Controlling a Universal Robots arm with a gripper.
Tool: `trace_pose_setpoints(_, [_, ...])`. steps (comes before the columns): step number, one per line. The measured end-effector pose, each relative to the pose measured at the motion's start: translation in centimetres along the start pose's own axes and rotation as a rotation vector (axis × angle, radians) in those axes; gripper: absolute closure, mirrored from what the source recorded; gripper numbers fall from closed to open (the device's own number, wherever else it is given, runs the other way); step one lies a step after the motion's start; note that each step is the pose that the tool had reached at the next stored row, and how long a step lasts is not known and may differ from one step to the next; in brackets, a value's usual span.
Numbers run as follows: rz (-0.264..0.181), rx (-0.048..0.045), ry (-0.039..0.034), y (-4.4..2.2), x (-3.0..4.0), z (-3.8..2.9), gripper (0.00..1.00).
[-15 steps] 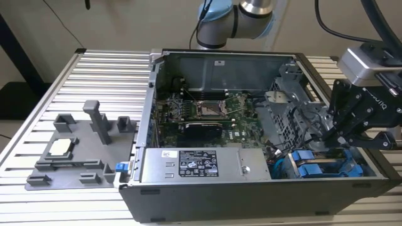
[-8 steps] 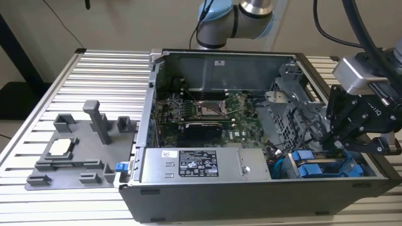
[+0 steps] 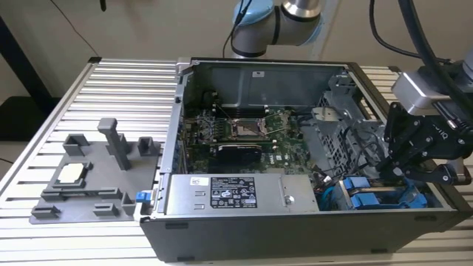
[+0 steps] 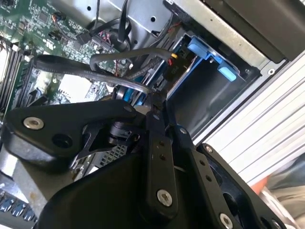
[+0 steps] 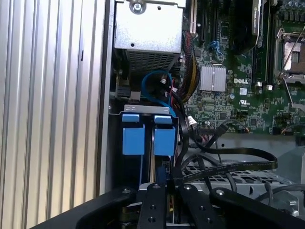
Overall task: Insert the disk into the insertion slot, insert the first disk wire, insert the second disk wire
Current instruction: 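Insert the second disk wire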
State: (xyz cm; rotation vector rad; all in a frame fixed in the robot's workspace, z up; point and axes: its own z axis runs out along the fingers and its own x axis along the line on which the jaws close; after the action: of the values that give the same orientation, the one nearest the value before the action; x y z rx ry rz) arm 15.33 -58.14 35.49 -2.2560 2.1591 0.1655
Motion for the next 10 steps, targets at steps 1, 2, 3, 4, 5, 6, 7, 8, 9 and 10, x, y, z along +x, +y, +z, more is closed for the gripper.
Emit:
trace_pose_setpoints(1, [0.001, 0.0016, -0.0006, -0.01, 0.01, 0.11, 0.84])
trace_pose_setpoints(2, [0.003, 0.0033, -0.0021, -0.01, 0.01, 0.18, 0.84])
trace_pose_setpoints(3, [0.004, 0.005, -0.0041, -0.02, 0.02, 0.25, 0.84])
trace_pose_setpoints(4, [0.007, 0.0066, -0.0075, -0.03, 0.03, 0.31, 0.84])
trace_pose_setpoints(5, [0.01, 0.0081, -0.0119, -0.03, 0.03, 0.38, 0.84])
trace_pose_setpoints(6, [0.013, 0.0095, -0.0162, -0.04, 0.04, 0.44, 0.84])
trace_pose_setpoints(7, [0.016, 0.0106, -0.02, -0.06, 0.04, 0.52, 0.84])
trace_pose_setpoints(8, [0.02, 0.0111, -0.022, -0.07, 0.05, 0.62, 0.84])
trace_pose_setpoints(9, [0.023, 0.0114, -0.0222, -0.09, 0.06, 0.69, 0.84])
trace_pose_setpoints(10, [0.025, 0.0117, -0.022, -0.1, 0.07, 0.76, 0.84])
